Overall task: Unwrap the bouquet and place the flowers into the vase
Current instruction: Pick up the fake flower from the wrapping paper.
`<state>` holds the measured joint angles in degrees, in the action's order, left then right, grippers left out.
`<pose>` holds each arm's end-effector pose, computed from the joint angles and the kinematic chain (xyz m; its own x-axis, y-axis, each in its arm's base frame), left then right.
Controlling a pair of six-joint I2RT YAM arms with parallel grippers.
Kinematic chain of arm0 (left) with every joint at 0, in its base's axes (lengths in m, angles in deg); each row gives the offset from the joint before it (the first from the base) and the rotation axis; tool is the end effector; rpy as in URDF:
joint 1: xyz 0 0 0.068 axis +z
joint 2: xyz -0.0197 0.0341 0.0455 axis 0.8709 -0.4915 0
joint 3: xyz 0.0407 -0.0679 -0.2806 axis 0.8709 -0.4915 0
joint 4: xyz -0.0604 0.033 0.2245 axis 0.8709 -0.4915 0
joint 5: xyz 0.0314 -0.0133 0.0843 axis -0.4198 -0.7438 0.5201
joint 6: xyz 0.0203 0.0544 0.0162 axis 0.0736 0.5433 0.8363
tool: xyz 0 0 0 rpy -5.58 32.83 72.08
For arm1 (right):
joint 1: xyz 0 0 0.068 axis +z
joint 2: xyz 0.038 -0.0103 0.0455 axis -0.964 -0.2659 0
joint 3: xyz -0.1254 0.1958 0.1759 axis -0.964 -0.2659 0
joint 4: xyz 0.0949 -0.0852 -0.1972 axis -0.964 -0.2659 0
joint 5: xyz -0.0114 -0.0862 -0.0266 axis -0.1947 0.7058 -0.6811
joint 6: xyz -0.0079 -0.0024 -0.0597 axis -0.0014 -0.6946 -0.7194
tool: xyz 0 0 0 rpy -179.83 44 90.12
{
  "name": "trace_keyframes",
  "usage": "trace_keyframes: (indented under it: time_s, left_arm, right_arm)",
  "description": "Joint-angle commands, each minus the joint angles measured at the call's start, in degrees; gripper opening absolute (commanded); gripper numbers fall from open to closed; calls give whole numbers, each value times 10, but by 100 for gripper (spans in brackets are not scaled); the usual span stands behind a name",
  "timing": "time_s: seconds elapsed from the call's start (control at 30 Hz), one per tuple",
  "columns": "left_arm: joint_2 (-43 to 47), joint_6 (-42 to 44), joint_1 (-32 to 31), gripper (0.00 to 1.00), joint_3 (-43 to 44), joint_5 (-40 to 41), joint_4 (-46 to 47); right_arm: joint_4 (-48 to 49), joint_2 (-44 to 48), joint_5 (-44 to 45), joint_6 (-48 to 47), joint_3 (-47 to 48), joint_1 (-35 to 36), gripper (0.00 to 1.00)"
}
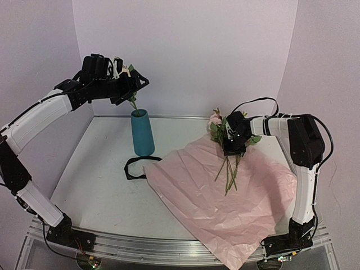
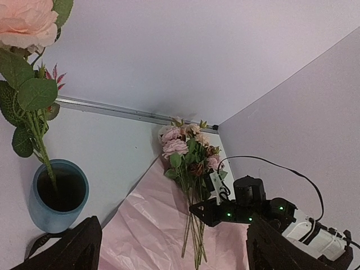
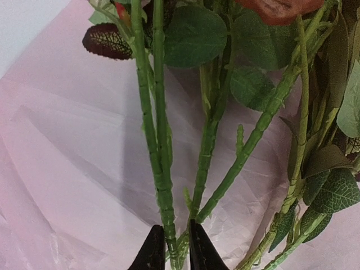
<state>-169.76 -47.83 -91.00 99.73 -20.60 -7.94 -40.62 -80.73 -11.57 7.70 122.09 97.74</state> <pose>0.2817 -0.1735 0.4351 -0.6101 -0.3464 -0.7126 0.3183 0.7164 -0.6208 0.4141 0.1779 0.1982 -0.7594 0.0263 -0.6501 -0.1663 0.9582 0.2330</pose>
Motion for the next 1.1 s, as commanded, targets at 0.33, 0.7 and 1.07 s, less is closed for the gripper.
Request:
trace_keyframes:
  time_s: [0.33,0.7,1.07]
  left_arm:
    - [-15,5,-2,90,45,-16,21]
    - [-23,-1,-5,90,45,-20,23]
    - [-26,-4,-12,90,53,-19,24]
  right_arm:
    - [-37,-16,4,-18,27,1,19]
    - [-40,-32,-9,-35,41,1,18]
    - [-47,-33,-4,-36,52,1,3]
